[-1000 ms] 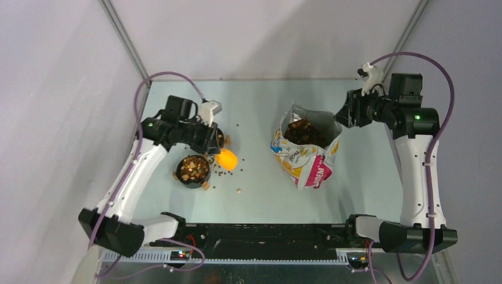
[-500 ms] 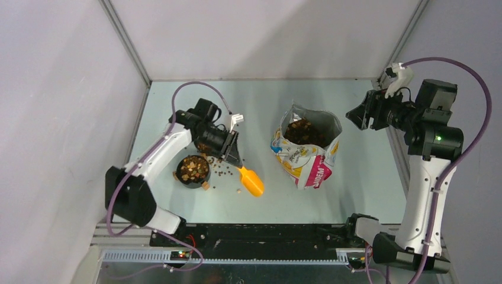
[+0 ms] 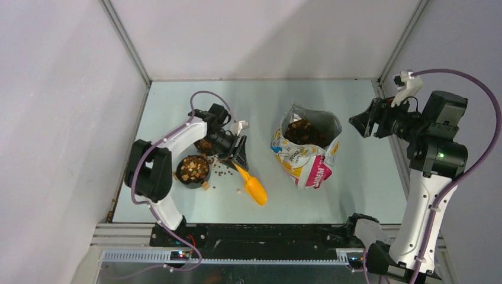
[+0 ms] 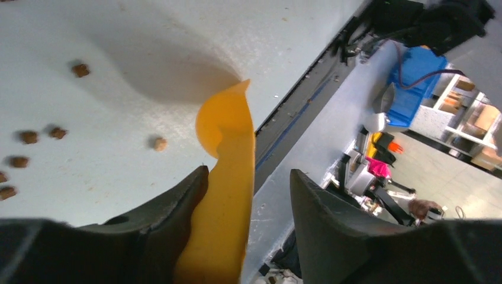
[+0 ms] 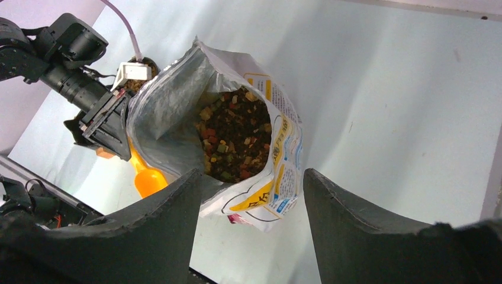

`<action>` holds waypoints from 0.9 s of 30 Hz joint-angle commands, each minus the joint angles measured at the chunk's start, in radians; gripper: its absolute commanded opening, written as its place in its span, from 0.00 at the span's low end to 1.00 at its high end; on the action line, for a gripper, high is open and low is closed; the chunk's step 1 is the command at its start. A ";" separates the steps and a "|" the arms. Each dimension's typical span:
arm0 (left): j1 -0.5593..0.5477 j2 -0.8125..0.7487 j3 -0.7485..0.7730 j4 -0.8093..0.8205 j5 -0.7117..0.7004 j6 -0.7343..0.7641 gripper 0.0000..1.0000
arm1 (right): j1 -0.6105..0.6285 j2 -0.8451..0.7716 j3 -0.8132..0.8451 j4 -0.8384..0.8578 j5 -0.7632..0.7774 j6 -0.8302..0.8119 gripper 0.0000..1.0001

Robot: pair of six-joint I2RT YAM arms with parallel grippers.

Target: Serve the pet food

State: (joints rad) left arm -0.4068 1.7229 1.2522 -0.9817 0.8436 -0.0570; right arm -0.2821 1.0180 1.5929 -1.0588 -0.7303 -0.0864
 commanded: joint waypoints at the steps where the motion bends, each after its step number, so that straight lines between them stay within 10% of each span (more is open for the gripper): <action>1: -0.003 -0.005 0.065 -0.008 -0.184 -0.033 0.61 | -0.008 -0.009 -0.021 0.032 -0.027 0.003 0.66; 18: 0.009 -0.145 0.113 -0.018 -0.491 -0.026 0.68 | -0.017 -0.068 -0.034 -0.123 -0.015 -0.139 0.67; 27: -0.073 -0.275 0.375 0.142 -0.545 0.092 0.72 | 0.110 -0.076 0.013 -0.192 0.015 -0.273 0.62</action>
State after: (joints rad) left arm -0.4114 1.5352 1.5028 -0.9714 0.3187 -0.0467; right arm -0.2459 0.9459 1.5501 -1.2213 -0.7334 -0.2832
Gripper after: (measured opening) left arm 0.703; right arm 0.628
